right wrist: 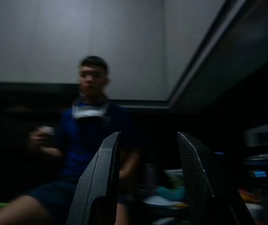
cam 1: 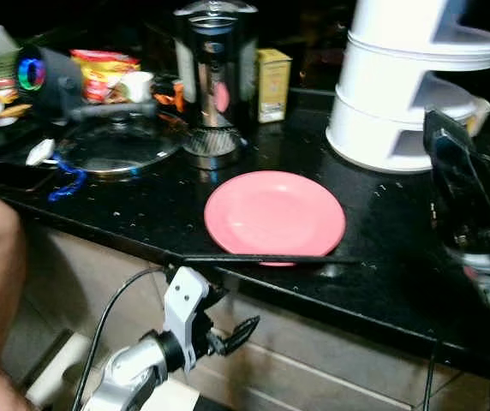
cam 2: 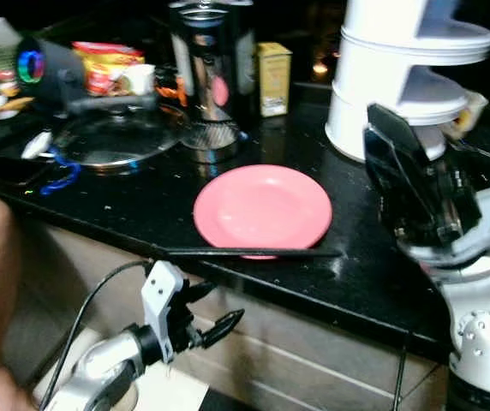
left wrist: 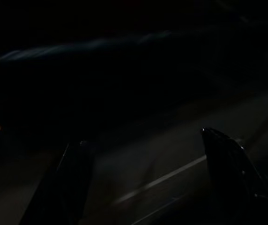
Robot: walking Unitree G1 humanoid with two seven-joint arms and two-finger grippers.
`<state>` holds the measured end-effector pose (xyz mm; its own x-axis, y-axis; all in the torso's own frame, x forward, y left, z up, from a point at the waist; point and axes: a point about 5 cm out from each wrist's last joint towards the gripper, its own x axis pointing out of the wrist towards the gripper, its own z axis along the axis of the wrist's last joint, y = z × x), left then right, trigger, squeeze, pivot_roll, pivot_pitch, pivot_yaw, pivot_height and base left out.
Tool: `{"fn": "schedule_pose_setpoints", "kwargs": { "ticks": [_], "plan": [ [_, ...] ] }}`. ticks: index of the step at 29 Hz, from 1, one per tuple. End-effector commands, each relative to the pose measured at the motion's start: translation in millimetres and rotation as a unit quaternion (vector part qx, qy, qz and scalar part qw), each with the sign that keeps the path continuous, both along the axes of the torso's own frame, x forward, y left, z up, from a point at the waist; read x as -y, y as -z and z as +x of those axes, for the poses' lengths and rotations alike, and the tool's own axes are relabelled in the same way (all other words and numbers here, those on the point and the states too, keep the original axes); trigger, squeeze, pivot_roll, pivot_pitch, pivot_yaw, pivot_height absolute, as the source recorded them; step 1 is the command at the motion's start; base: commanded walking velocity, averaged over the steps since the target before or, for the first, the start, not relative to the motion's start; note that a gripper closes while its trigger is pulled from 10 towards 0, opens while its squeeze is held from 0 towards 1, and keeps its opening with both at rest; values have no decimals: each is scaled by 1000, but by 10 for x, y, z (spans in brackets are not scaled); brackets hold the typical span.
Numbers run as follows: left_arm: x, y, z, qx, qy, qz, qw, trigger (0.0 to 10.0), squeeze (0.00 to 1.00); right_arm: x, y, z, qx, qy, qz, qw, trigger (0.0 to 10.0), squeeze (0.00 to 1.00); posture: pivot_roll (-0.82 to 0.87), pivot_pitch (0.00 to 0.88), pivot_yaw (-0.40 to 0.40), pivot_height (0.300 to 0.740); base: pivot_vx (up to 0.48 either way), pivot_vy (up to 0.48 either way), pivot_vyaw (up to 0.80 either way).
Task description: Kitchen organization
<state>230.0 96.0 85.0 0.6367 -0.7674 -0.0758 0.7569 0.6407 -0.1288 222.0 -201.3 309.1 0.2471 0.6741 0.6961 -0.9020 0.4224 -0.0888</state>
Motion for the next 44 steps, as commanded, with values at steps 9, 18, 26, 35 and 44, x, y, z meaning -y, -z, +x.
{"fn": "schedule_pose_setpoints", "kwargs": {
  "ticks": [9,18,26,35,44],
  "plan": [
    [140,11,-327,-78,173,-42,981,10000,0,-212,-43,57,14,54,-148,987,10000,0,6,0,17,740,0,0,0],
    [193,-9,-420,-96,218,-52,970,10000,0,-375,172,418,-30,160,-308,937,10000,0,6,0,15,740,0,0,0],
    [195,-12,-401,-107,229,-50,966,10000,0,-547,181,425,18,99,-442,892,10000,0,3,0,13,740,0,0,-251],
    [209,2,-381,-112,237,-49,964,10000,0,-572,122,299,57,-8,-483,874,10000,0,0,0,9,740,0,0,-569],
    [216,14,-392,-117,248,-47,961,10000,0,-632,247,295,61,-41,-541,838,10000,0,-5,0,7,740,0,0,0]
  ]
}}
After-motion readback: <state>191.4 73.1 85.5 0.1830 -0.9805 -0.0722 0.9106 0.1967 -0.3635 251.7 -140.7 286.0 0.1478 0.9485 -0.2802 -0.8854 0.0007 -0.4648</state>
